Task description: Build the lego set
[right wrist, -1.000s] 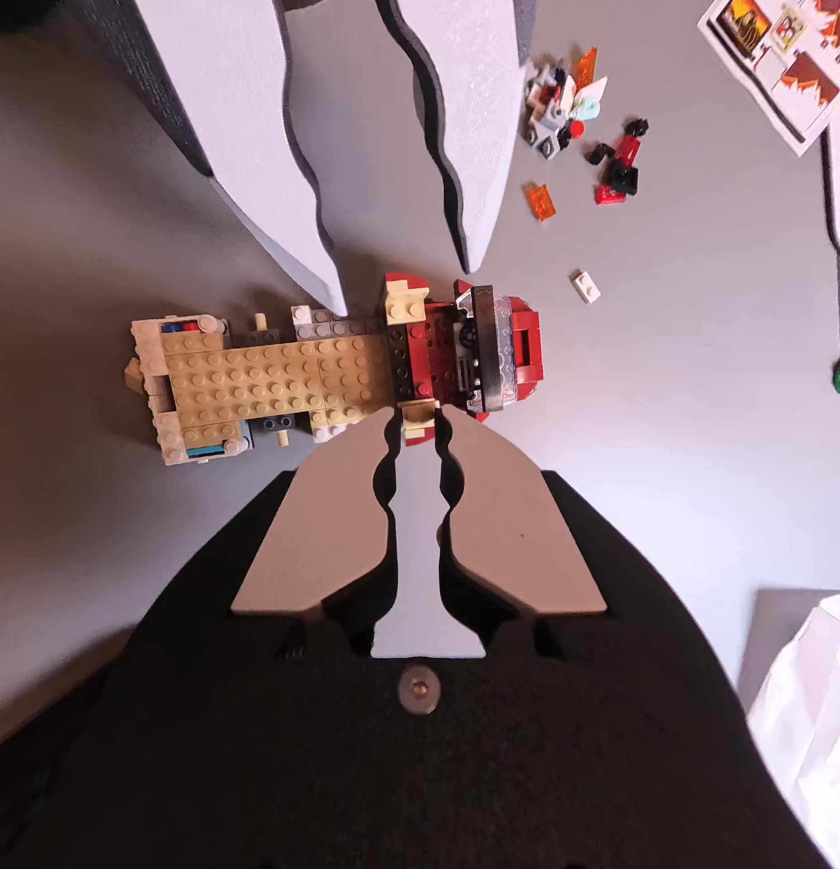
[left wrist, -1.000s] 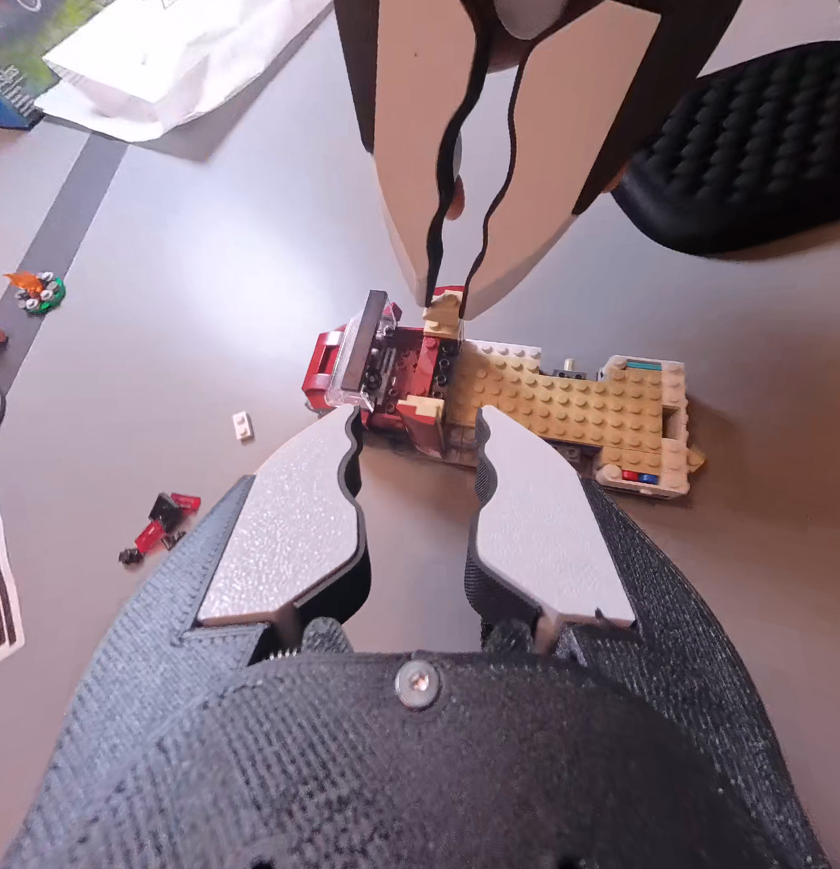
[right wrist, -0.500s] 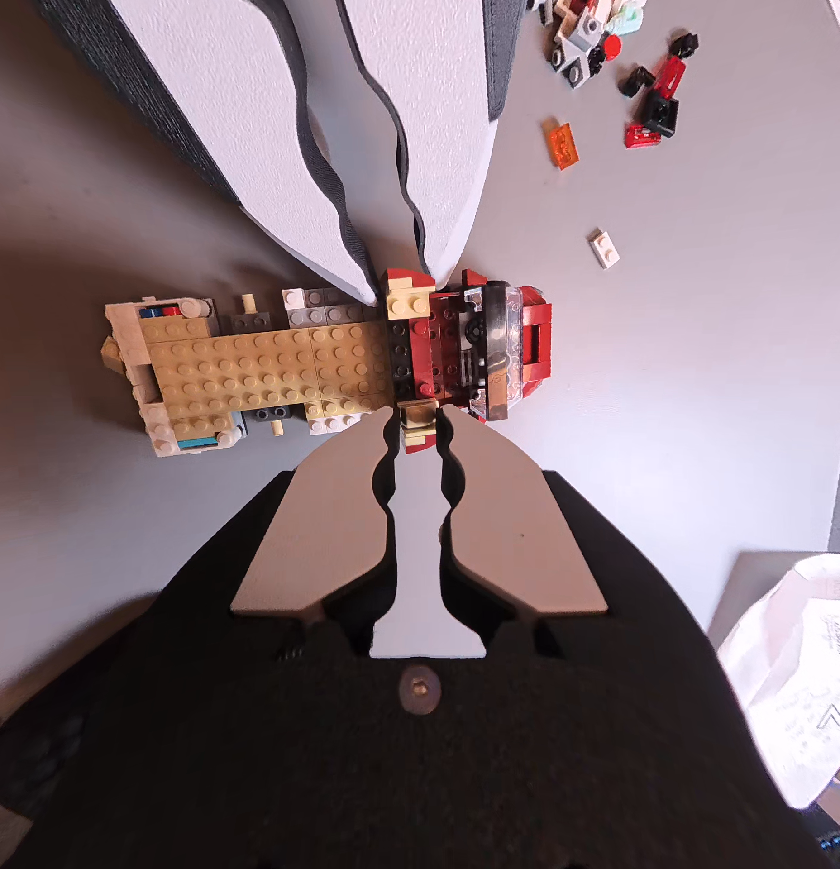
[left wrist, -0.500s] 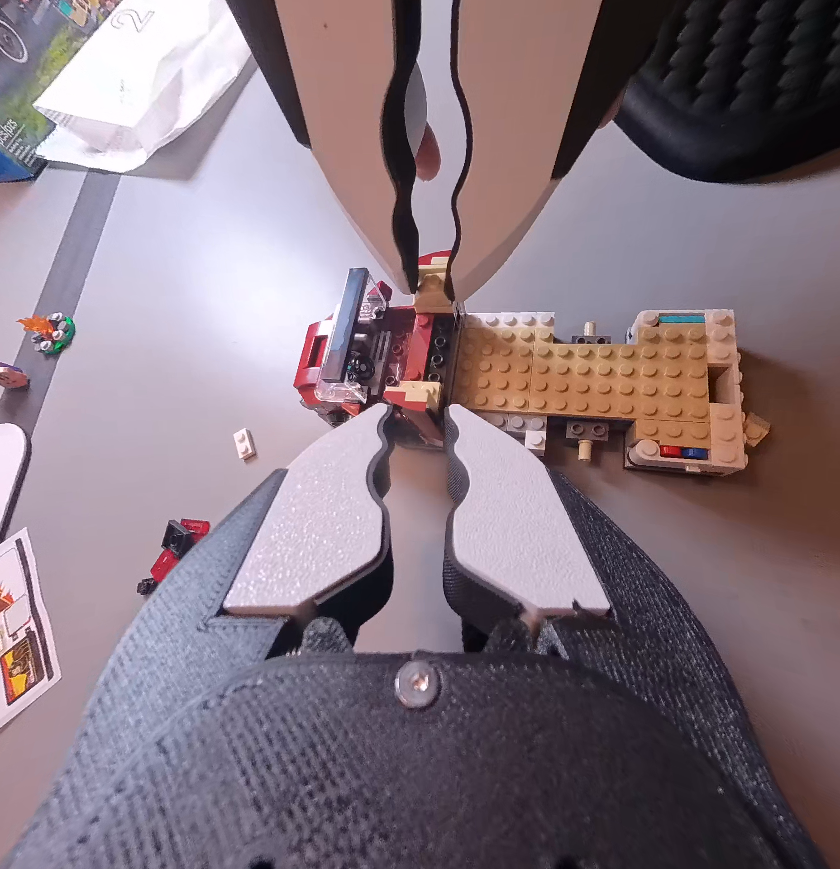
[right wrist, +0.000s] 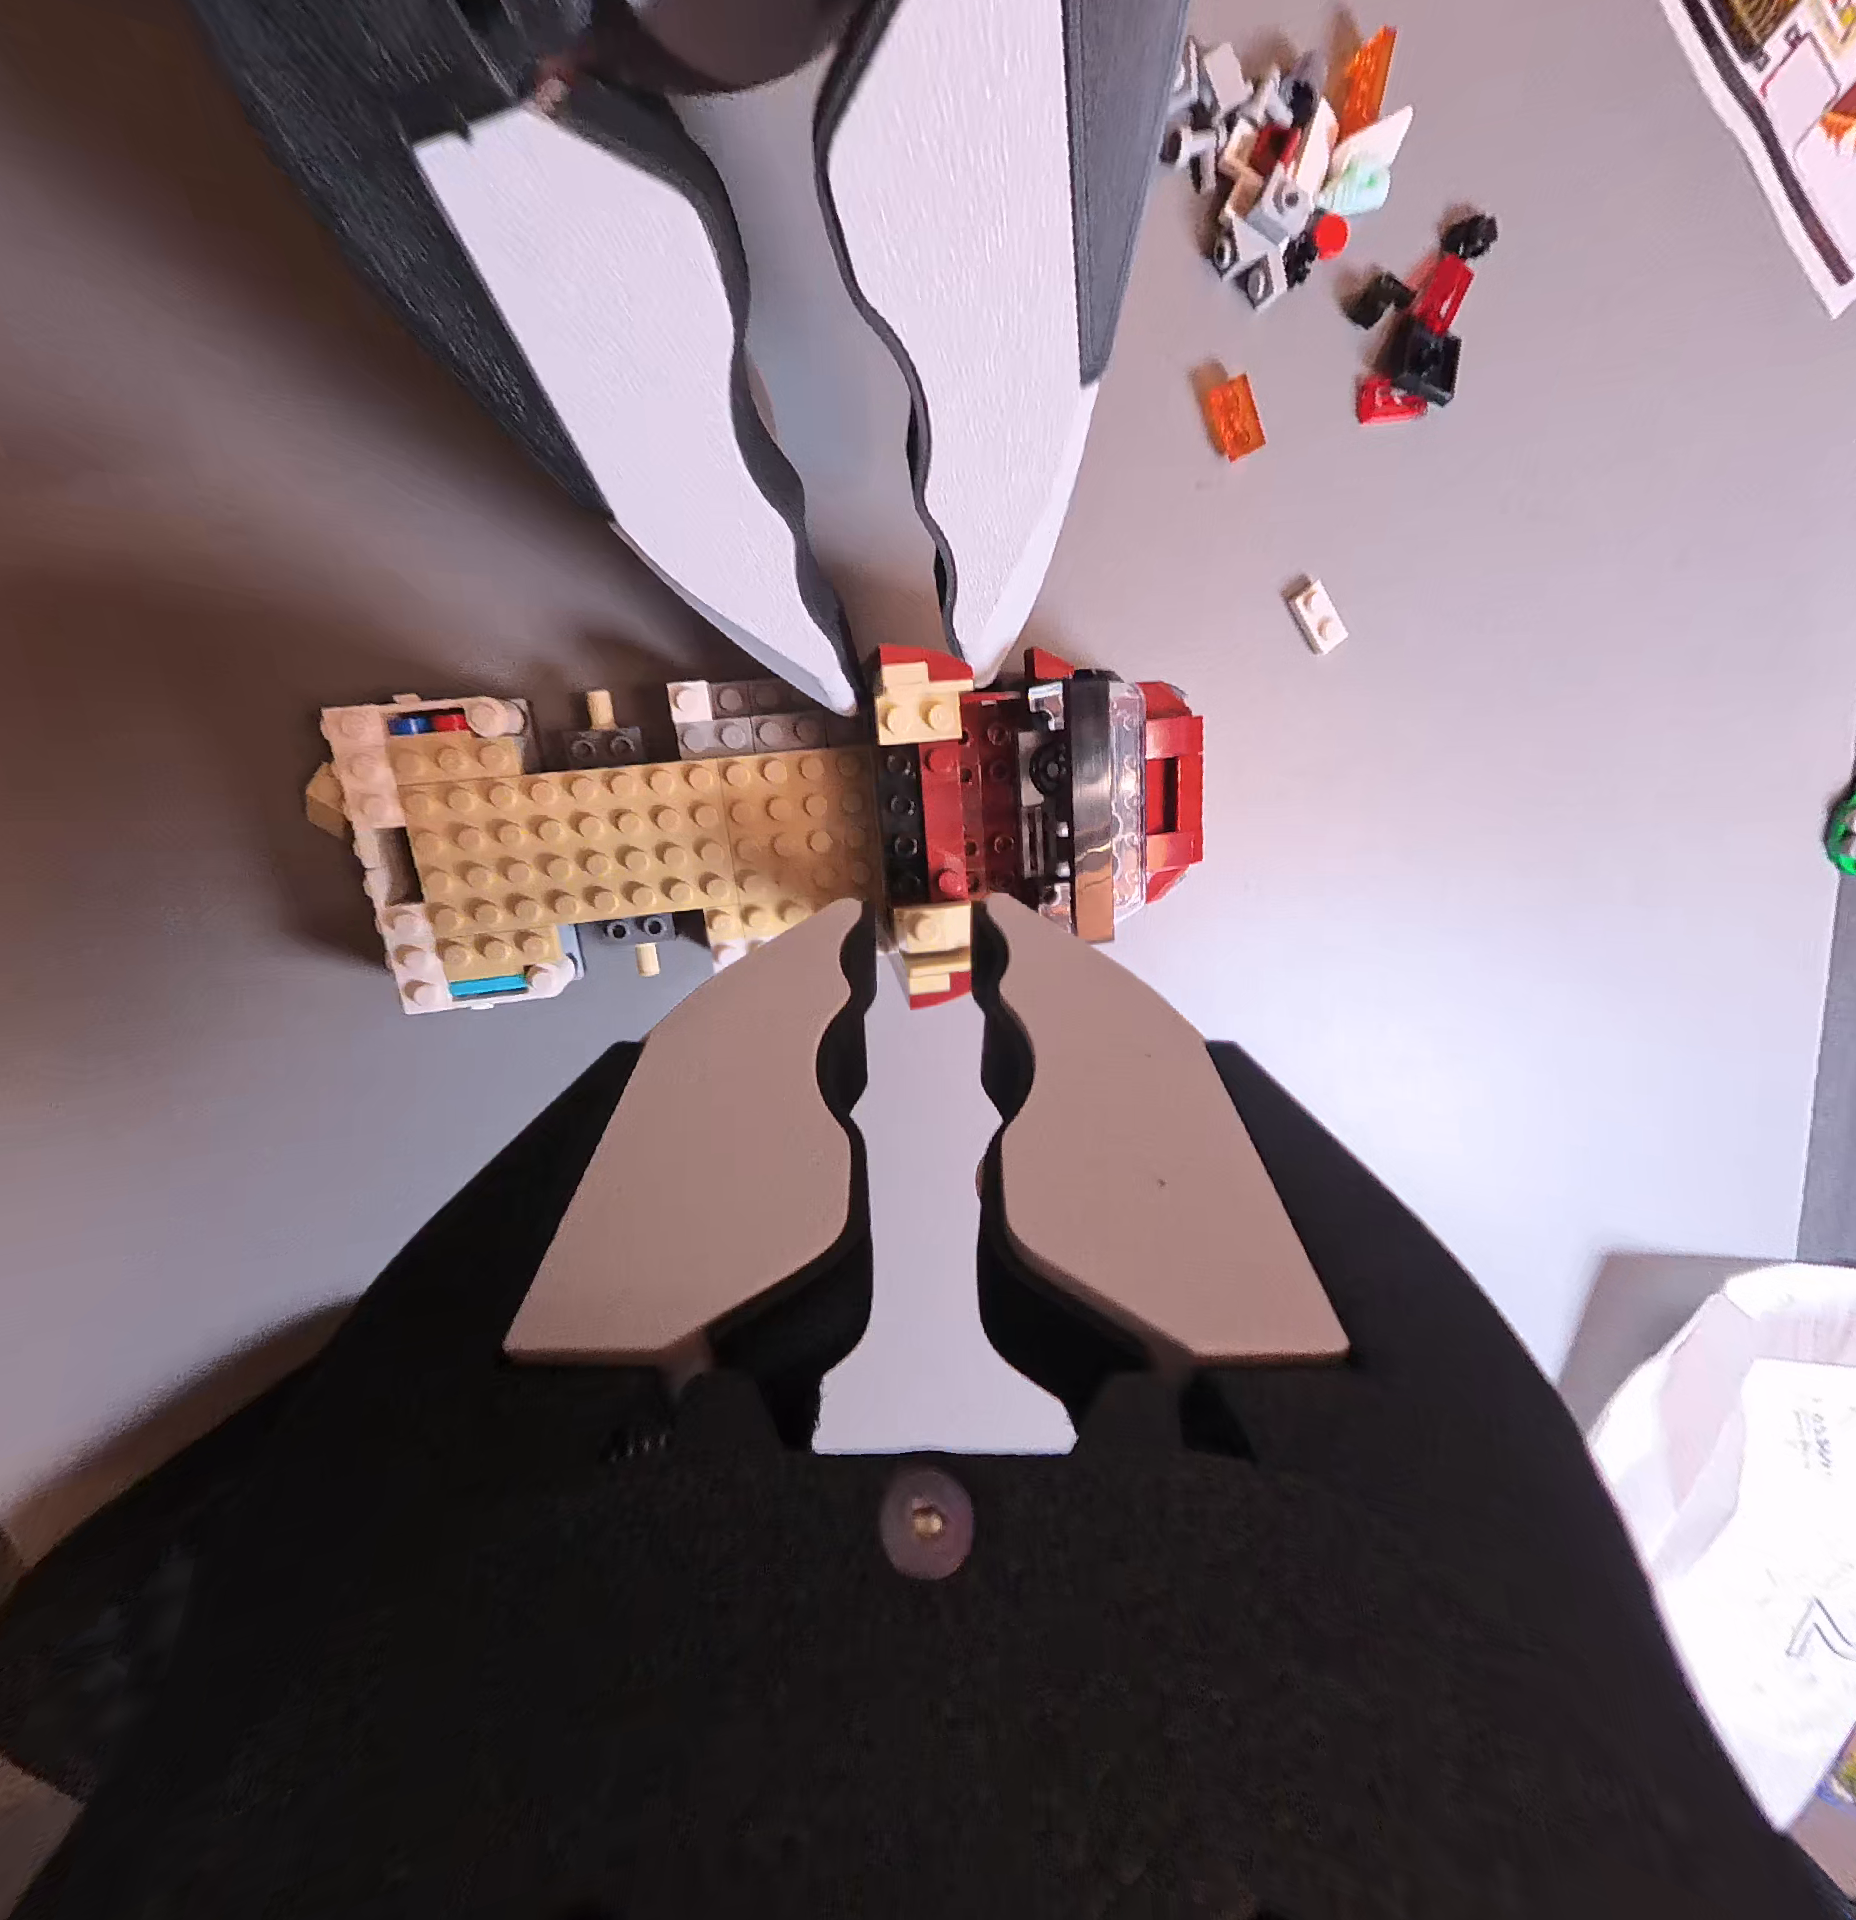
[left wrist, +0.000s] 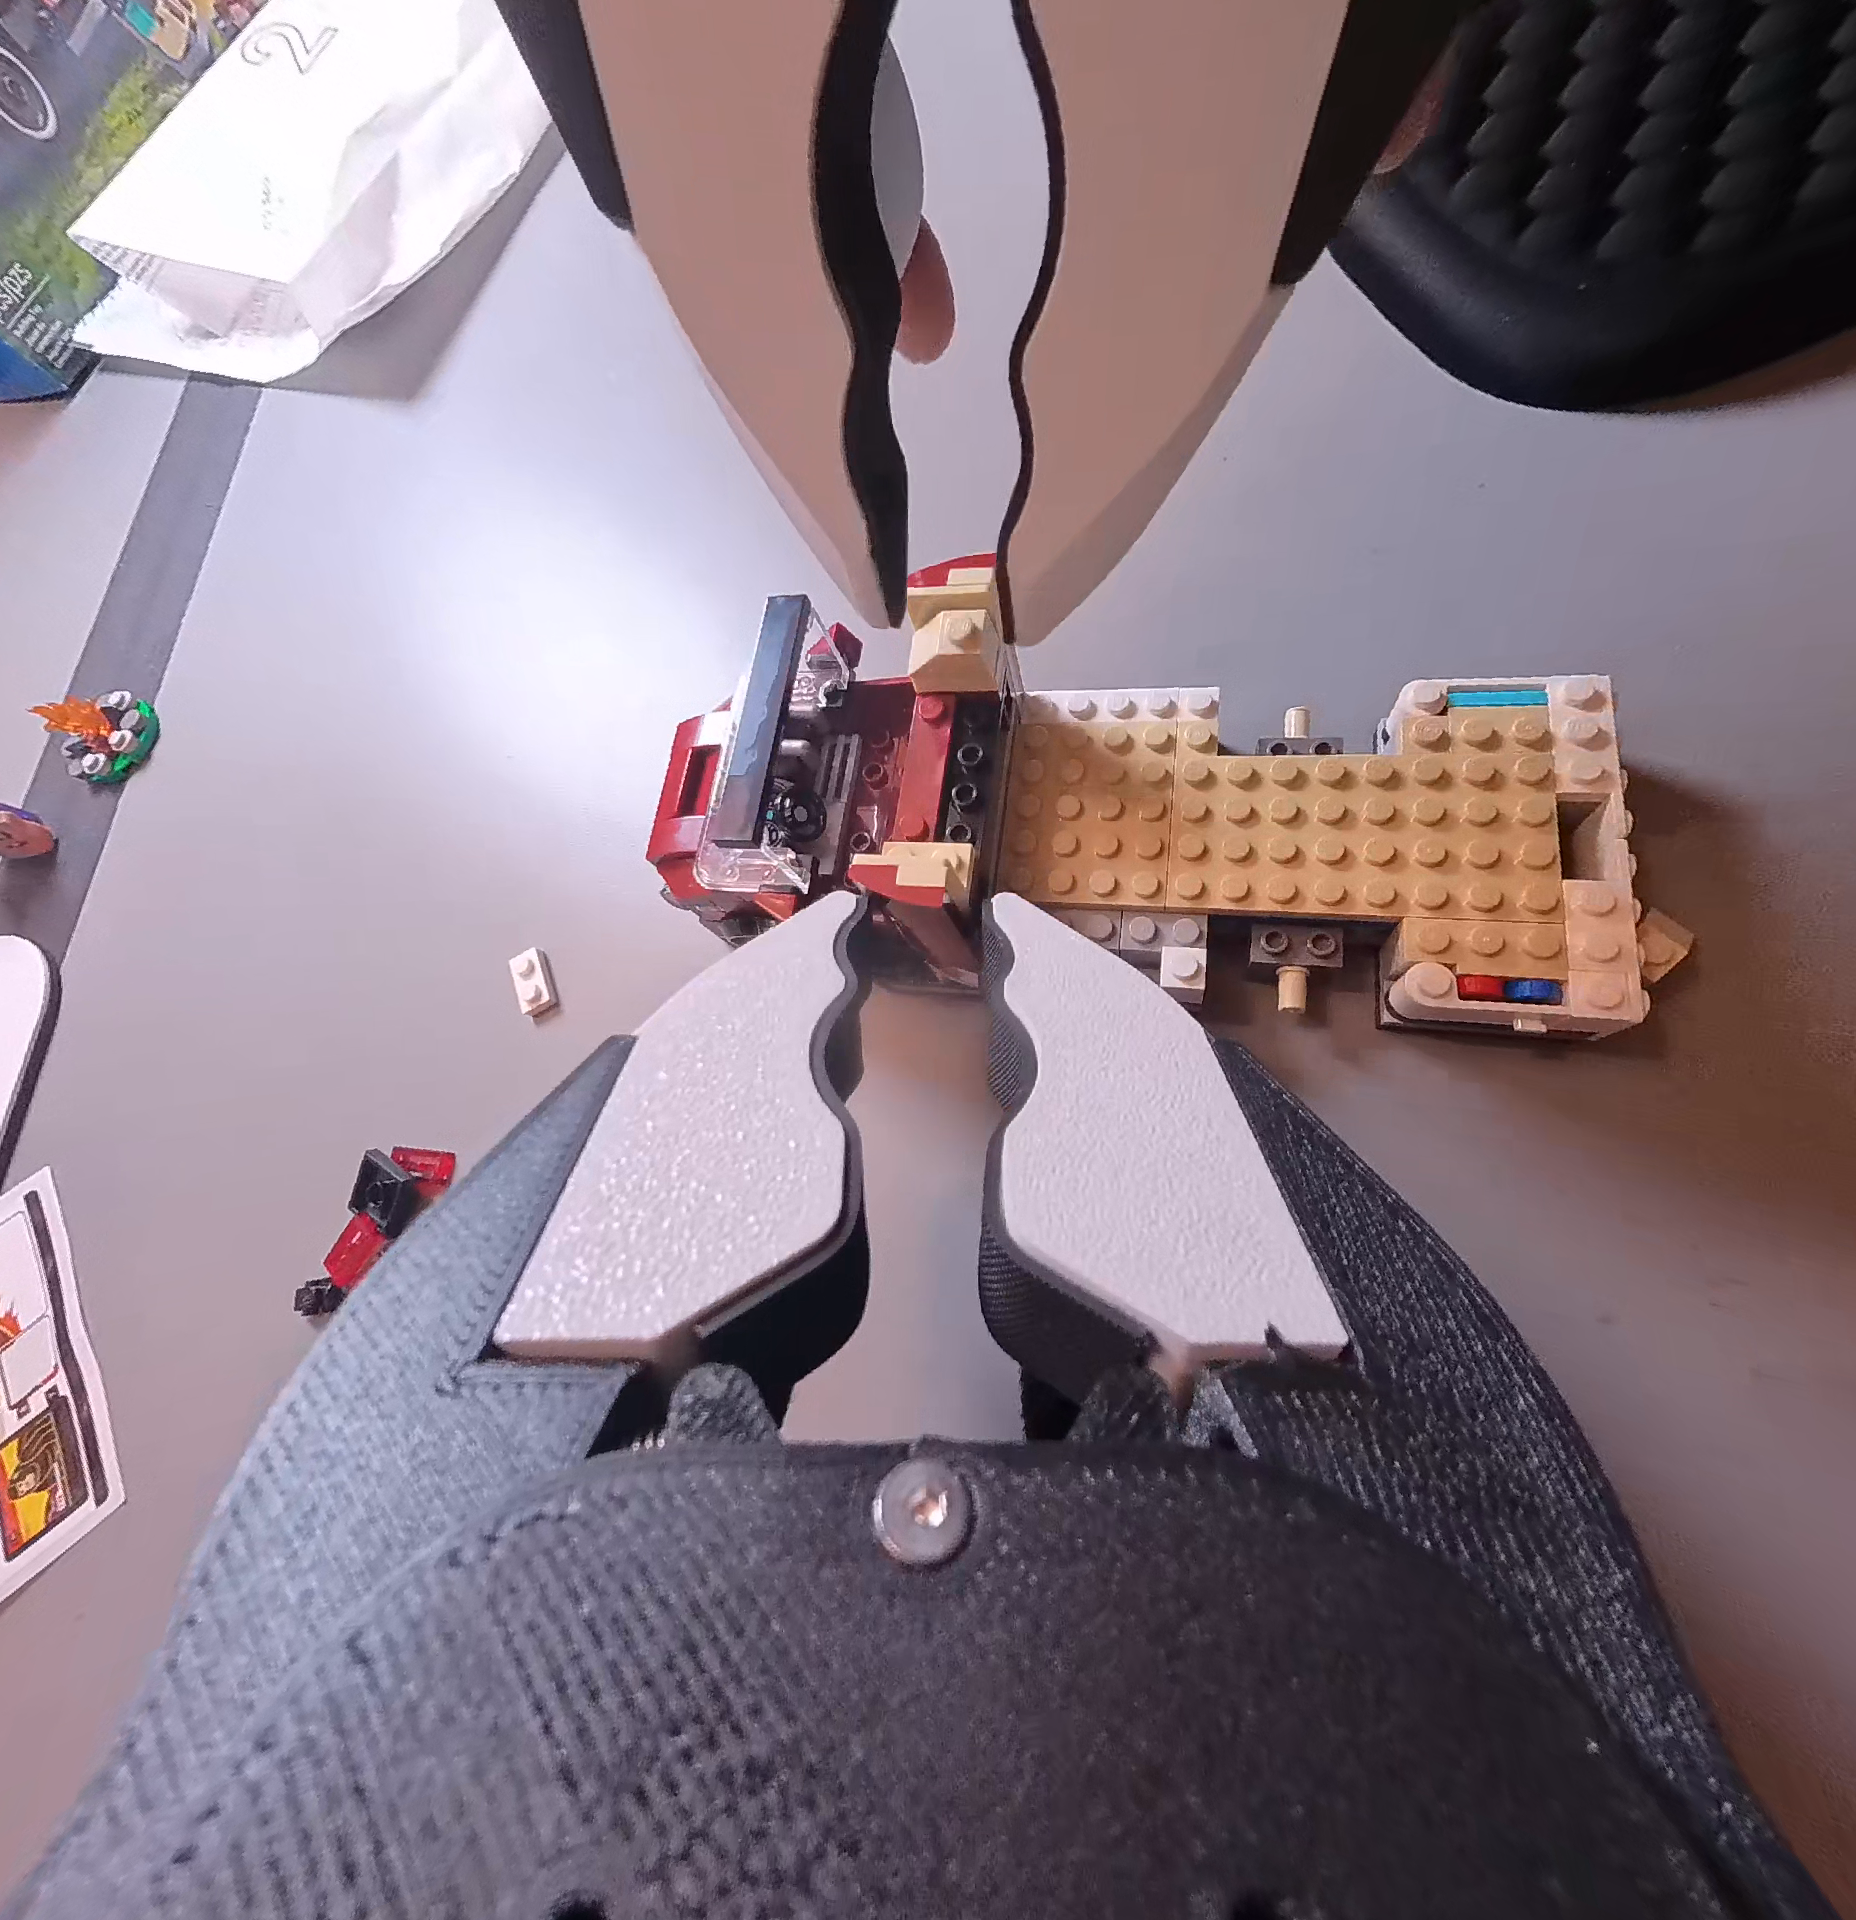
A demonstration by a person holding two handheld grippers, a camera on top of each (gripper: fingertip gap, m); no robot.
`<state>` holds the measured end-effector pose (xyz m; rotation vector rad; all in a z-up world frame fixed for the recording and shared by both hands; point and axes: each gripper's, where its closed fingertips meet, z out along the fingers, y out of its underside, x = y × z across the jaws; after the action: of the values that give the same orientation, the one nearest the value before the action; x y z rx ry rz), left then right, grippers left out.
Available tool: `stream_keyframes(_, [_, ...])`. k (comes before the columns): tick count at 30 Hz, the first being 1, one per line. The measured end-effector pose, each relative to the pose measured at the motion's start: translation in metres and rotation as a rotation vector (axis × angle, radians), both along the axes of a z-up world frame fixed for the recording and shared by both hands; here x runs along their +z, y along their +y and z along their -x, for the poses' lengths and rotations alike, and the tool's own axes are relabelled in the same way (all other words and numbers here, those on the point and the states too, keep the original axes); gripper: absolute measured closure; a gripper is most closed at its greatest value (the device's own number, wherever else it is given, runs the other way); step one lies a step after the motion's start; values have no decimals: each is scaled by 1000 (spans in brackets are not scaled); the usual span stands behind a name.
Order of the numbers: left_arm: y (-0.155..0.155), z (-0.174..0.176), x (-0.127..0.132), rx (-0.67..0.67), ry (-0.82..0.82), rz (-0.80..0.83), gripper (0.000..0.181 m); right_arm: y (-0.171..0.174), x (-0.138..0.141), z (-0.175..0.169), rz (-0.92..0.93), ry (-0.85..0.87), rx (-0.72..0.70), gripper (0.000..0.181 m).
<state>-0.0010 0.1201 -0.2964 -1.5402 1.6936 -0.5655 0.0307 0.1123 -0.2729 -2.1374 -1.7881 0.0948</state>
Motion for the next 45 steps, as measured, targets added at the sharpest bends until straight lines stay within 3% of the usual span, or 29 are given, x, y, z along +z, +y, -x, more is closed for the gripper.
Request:
stream_keyframes(7, [-1, -2, 8, -8, -53, 46, 154, 0, -7, -2, 14, -18, -4, 174])
stream_keyframes(30, [-5, -9, 7, -22, -59, 59, 162, -1, -7, -11, 102, 6, -15, 174])
stream_keyframes(45, [-6, -10, 6, -13, -63, 75, 162, 0, -10, -12, 94, -76, 22, 173])
